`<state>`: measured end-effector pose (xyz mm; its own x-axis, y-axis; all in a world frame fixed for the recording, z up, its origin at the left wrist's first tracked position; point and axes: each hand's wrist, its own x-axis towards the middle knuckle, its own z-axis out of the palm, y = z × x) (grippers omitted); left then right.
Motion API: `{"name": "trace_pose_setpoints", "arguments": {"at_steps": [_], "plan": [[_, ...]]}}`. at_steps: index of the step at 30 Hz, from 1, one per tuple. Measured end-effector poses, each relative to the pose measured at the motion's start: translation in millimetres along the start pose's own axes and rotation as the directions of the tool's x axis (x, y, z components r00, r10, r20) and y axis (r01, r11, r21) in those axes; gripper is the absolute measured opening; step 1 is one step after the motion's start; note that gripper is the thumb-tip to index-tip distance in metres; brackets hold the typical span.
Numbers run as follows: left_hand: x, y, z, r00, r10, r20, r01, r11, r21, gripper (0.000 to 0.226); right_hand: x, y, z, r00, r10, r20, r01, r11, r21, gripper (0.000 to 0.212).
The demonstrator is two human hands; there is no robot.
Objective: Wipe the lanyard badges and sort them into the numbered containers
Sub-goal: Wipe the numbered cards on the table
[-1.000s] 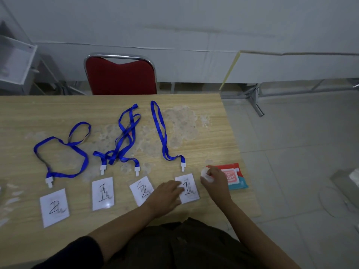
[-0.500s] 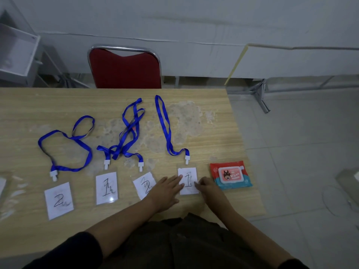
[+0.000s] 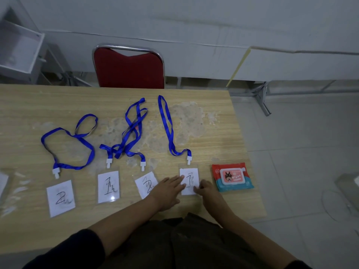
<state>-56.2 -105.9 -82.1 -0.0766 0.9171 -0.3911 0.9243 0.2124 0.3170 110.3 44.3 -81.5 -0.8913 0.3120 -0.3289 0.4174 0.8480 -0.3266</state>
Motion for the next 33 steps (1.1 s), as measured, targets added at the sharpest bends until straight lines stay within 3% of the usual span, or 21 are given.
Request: {"name": "trace_pose_setpoints", "arguments": {"at_steps": [2, 5, 7, 10, 14, 16, 18, 21, 23, 25, 27, 30, 33], "plan": [[-0.1, 0.6, -0.2, 1.0, 0.001, 0.006, -0.001, 1.0, 0.005, 0.072, 6.7, 3.5, -4.6, 0.99, 0.126, -0.056, -0.126, 0.992, -0.003, 0.034], [-1.3, 1.5, -1.0, 1.0, 0.0, -0.003, 0.0, 1.0, 0.0, 0.072, 2.1, -6.6, 3.5, 1.0, -0.005, -0.017, 0.005, 1.0, 0.004, 0.046], [-1.0, 1.1, -1.9, 1.0, -0.005, -0.008, 0.005, 1.0, -0.002, 0.073, 1.8, -7.2, 3.9, 0.999, -0.044, 0.031, 0.045, 0.998, -0.035, 0.041], [-2.0, 2.4, -3.6, 1.0, -0.007, 0.002, 0.007, 1.0, -0.011, 0.073, 15.2, -1.5, -2.7, 0.99, 0.135, -0.048, -0.136, 0.991, -0.017, 0.041], [-2.8, 3.2, -7.7, 1.0, -0.005, -0.002, 0.005, 1.0, -0.011, 0.072, 3.1, -9.8, 5.4, 0.999, -0.04, 0.005, 0.039, 0.999, 0.01, 0.038], [-2.9, 2.3, -8.5, 1.0, 0.0, 0.013, 0.0, 1.0, -0.006, 0.072, 2.2, -1.3, 0.2, 0.999, 0.05, -0.016, -0.049, 0.998, 0.036, 0.033], [-4.3, 2.7, -8.4, 1.0, 0.001, 0.017, -0.001, 1.0, -0.003, 0.073, 8.3, 7.5, -2.4, 0.991, 0.123, -0.057, -0.123, 0.992, 0.013, 0.041], [-4.8, 3.1, -8.7, 1.0, 0.004, 0.011, -0.003, 1.0, -0.01, 0.074, 4.1, -1.1, 3.9, 1.0, -0.019, 0.017, 0.02, 0.999, -0.031, 0.051], [-3.8, 3.0, -9.1, 1.0, -0.003, 0.001, 0.003, 1.0, -0.019, 0.074, 4.9, -3.1, 4.9, 0.999, -0.031, 0.041, 0.032, 0.999, -0.021, 0.039], [-4.1, 2.9, -8.9, 1.0, -0.001, 0.003, 0.001, 1.0, -0.019, 0.073, 14.5, 0.0, -2.1, 0.997, 0.081, -0.021, -0.079, 0.996, 0.051, 0.032], [-4.6, 2.7, -8.3, 1.0, -0.005, 0.004, 0.005, 1.0, -0.018, 0.073, 24.2, 0.3, -9.6, 0.99, 0.127, -0.059, -0.125, 0.991, 0.042, 0.04], [-4.6, 2.2, -9.0, 1.0, -0.004, 0.014, 0.004, 1.0, -0.029, 0.074, 29.1, -9.7, -13.3, 0.972, 0.201, -0.121, -0.171, 0.96, 0.223, 0.03], [-4.0, 2.5, -9.1, 1.0, -0.008, 0.012, 0.008, 0.999, -0.044, 0.074, 37.5, -13.0, -15.6, 0.909, 0.402, -0.112, -0.302, 0.82, 0.486, 0.014]]}}
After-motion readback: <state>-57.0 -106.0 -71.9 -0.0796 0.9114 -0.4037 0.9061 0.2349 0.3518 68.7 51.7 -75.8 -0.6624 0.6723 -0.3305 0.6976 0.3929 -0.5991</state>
